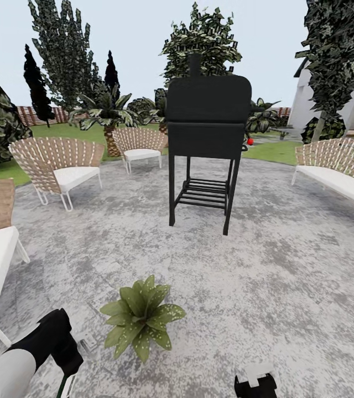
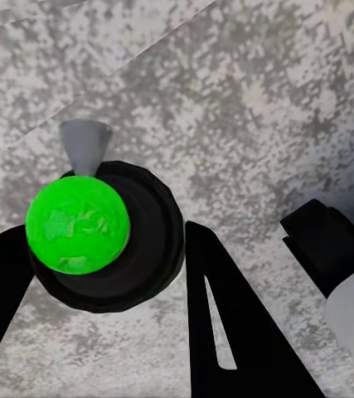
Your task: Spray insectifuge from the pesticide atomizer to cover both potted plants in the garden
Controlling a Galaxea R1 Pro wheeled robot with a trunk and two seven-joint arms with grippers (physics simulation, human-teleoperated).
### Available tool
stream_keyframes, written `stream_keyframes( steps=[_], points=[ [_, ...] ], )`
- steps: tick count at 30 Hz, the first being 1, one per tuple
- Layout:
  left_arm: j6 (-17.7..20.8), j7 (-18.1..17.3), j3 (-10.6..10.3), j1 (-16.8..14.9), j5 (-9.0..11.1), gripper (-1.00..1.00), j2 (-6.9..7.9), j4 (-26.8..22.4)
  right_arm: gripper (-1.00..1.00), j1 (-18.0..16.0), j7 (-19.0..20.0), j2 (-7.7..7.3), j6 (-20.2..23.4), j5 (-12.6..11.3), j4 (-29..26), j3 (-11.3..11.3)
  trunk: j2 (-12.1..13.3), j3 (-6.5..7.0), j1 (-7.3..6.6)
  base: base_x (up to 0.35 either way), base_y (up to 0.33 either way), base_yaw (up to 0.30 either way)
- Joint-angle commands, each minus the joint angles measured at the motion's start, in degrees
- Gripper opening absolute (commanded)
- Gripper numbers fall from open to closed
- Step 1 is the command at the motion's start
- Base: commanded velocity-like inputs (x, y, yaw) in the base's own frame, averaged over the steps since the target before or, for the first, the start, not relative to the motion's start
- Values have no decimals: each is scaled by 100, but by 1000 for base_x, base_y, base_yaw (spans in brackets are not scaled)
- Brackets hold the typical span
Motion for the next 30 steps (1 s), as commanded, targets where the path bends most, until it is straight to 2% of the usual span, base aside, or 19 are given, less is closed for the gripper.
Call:
stream_keyframes(
  steps=[1,3,4,5,14,21,27,30],
  points=[
    [55,-32,-17,-1,-10,-100,3,-11,100,-4,-18,4,-19,59,5,-48,-2,-6,-1,0,5,-2],
    [68,-32,-11,-1,-10,-100,3,-16,100,-4,-18,4,-21,59,5,-48,-2,-6,-1,0,1,-1],
    [81,194,17,-1,-5,-100,1,-16,100,-4,-18,4,-22,59,4,-50,-2,-6,-1,0,249,-38],
    [81,267,22,-1,2,-100,-3,-13,100,-4,-18,4,-20,59,4,-49,-2,-6,-1,0,281,-179],
    [82,324,31,-1,45,-100,-6,-19,100,-4,-18,4,-19,59,4,-50,-2,-6,-1,9,274,-260],
    [82,328,44,-1,54,-100,-34,-55,100,-4,-18,4,-41,58,4,-49,-2,-3,-1,20,22,-42],
    [85,337,53,-7,52,-100,-41,-100,100,-4,-18,4,-33,59,4,-50,-2,17,-1,0,0,-208],
    [38,337,44,11,59,-100,-52,32,100,-4,-18,4,-32,59,4,-49,-2,21,-1,0,0,-85]
  ],
)
